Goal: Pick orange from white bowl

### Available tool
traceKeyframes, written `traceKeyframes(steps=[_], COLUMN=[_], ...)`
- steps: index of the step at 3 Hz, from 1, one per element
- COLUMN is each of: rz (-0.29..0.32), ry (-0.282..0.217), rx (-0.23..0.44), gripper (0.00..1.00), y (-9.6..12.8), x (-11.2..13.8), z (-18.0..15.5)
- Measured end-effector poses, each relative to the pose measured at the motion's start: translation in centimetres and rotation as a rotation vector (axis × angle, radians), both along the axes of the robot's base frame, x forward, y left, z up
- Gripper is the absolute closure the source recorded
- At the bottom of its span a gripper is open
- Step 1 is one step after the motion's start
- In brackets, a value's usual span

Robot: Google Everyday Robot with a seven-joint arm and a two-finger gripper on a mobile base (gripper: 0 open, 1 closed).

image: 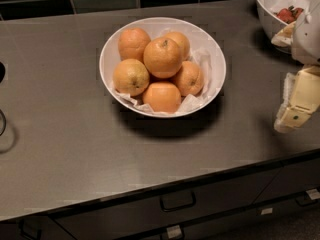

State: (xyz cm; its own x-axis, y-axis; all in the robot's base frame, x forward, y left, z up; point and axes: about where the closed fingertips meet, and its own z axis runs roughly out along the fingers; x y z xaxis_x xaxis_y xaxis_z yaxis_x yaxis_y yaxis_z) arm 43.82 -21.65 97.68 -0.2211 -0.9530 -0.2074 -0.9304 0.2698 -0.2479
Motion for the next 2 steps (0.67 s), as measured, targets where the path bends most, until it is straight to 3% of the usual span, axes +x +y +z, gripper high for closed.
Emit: traceKeyframes(steps=[1,2], rz=[0.0,0.047], ry=[0.0,-0.006], rx=[0.0,0.023], gripper=[0.0,0.0], y=[0.0,2.1], x=[0.0,2.5], z=[0.0,-0.7])
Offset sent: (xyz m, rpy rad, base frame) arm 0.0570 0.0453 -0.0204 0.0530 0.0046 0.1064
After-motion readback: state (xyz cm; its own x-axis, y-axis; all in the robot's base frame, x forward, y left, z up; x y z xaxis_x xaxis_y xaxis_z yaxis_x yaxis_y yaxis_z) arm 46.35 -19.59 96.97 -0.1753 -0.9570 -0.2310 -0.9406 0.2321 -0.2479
